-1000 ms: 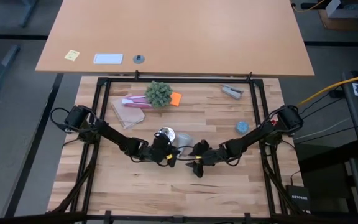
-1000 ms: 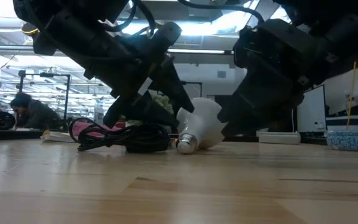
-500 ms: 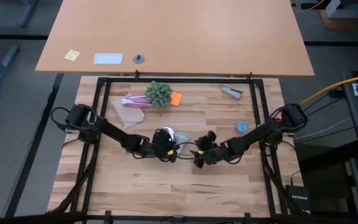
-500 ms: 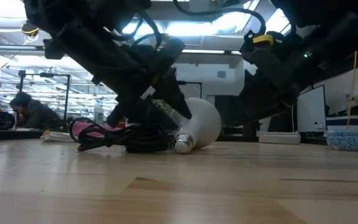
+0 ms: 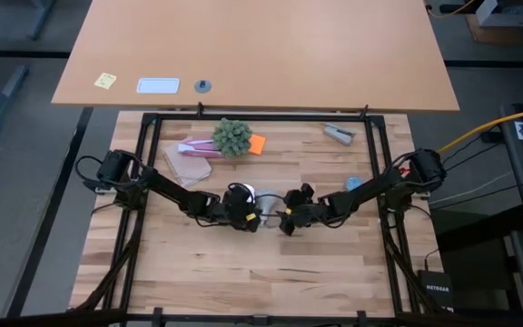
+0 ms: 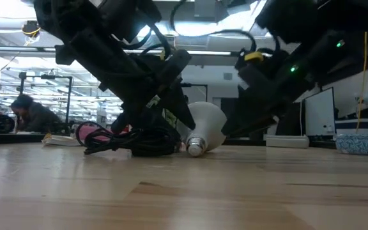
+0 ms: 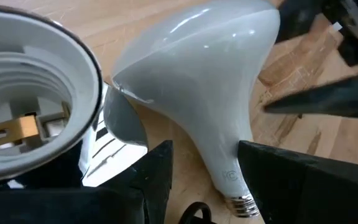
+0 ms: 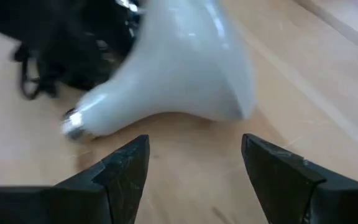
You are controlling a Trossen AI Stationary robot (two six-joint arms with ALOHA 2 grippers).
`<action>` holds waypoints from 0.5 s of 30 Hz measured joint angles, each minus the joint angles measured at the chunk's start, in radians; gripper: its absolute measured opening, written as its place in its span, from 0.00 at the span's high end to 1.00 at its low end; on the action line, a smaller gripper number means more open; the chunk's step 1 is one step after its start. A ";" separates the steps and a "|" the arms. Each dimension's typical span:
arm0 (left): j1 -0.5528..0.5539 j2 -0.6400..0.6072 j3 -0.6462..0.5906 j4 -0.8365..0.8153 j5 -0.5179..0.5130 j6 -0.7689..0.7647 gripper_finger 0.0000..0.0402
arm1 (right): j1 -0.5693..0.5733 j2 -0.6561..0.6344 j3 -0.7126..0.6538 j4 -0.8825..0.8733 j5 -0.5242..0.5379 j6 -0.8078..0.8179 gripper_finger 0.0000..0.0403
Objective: Screw lightbulb
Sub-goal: Insert the lightbulb into the lamp
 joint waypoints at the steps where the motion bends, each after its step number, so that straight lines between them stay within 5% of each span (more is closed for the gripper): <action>1: 0.000 0.000 0.000 0.007 0.000 0.000 0.57 | -0.009 0.009 0.000 0.001 0.000 0.000 0.36; 15: 0.000 0.001 -0.001 0.068 0.001 -0.021 0.57 | -0.028 0.159 0.001 0.185 -0.002 0.034 0.36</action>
